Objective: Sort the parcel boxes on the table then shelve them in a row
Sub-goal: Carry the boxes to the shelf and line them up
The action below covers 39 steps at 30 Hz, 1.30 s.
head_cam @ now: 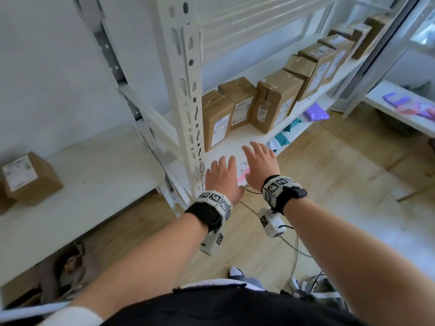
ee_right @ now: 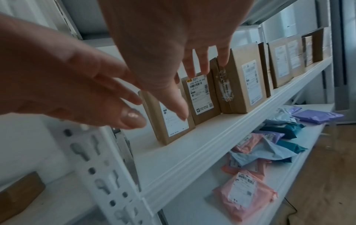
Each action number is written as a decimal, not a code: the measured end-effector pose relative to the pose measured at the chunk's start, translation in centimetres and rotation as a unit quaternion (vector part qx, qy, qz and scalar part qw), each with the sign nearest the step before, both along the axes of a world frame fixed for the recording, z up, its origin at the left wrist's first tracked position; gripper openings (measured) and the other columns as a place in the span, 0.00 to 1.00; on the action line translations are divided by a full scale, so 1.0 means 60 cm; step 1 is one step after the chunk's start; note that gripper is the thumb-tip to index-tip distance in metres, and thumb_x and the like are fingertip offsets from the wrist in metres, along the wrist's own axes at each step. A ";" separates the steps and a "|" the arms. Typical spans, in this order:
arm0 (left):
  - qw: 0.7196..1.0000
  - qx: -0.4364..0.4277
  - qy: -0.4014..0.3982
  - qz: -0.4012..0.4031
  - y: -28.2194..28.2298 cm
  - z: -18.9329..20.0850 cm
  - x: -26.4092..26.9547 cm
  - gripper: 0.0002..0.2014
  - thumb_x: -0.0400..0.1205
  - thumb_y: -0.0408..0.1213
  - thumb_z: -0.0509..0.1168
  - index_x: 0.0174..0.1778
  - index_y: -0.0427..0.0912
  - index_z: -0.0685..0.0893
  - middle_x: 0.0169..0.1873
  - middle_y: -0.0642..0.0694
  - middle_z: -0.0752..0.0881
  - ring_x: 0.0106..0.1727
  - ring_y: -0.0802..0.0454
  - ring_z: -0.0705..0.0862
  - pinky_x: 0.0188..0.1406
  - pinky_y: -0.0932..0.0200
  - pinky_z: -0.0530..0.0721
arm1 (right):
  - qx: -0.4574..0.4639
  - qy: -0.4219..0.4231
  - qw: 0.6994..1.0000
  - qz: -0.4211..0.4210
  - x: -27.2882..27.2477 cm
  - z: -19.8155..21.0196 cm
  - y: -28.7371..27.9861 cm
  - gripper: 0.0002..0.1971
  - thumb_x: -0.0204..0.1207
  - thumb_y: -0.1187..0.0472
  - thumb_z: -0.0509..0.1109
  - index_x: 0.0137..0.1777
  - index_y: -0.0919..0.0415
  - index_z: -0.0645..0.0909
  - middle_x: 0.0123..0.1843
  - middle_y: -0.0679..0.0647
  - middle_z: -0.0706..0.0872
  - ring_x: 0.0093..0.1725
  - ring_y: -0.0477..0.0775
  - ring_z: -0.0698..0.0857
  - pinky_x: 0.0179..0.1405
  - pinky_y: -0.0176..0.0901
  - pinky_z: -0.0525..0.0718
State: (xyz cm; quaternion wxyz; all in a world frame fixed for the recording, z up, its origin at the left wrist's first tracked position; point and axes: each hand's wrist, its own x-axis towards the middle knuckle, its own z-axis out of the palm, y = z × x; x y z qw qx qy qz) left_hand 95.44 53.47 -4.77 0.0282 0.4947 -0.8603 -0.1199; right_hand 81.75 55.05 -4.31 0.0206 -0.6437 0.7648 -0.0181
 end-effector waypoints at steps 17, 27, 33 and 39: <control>0.998 -0.036 -0.028 0.041 0.038 0.001 0.397 0.37 0.75 0.49 0.72 0.78 0.43 0.64 0.71 0.40 0.74 0.69 0.40 0.74 0.67 0.43 0.77 | 0.031 0.001 0.999 0.043 0.394 -0.017 0.058 0.32 0.73 0.58 0.72 0.77 0.55 0.68 0.73 0.55 0.74 0.72 0.59 0.72 0.73 0.53 0.72; 0.977 -0.008 -0.009 0.213 -0.067 0.009 0.609 0.41 0.77 0.51 0.72 0.82 0.43 0.59 0.77 0.40 0.69 0.75 0.38 0.70 0.71 0.44 0.73 | 0.018 -0.002 0.985 0.173 0.600 0.014 -0.108 0.36 0.72 0.57 0.73 0.80 0.55 0.64 0.76 0.55 0.70 0.74 0.59 0.71 0.73 0.52 0.71; 0.940 0.014 -0.003 0.340 -0.174 -0.002 0.718 0.39 0.76 0.52 0.72 0.79 0.43 0.63 0.74 0.41 0.73 0.74 0.38 0.72 0.69 0.44 0.76 | 0.022 -0.009 0.967 0.252 0.699 -0.003 -0.252 0.35 0.71 0.60 0.71 0.79 0.55 0.64 0.76 0.56 0.70 0.72 0.61 0.72 0.68 0.53 0.72; 0.880 0.073 0.000 0.468 -0.295 -0.017 0.811 0.41 0.75 0.52 0.72 0.80 0.44 0.60 0.72 0.41 0.72 0.70 0.39 0.74 0.65 0.45 0.78 | 0.056 -0.030 0.946 0.317 0.779 -0.037 -0.411 0.36 0.72 0.60 0.70 0.80 0.55 0.62 0.77 0.57 0.70 0.72 0.61 0.72 0.69 0.54 0.73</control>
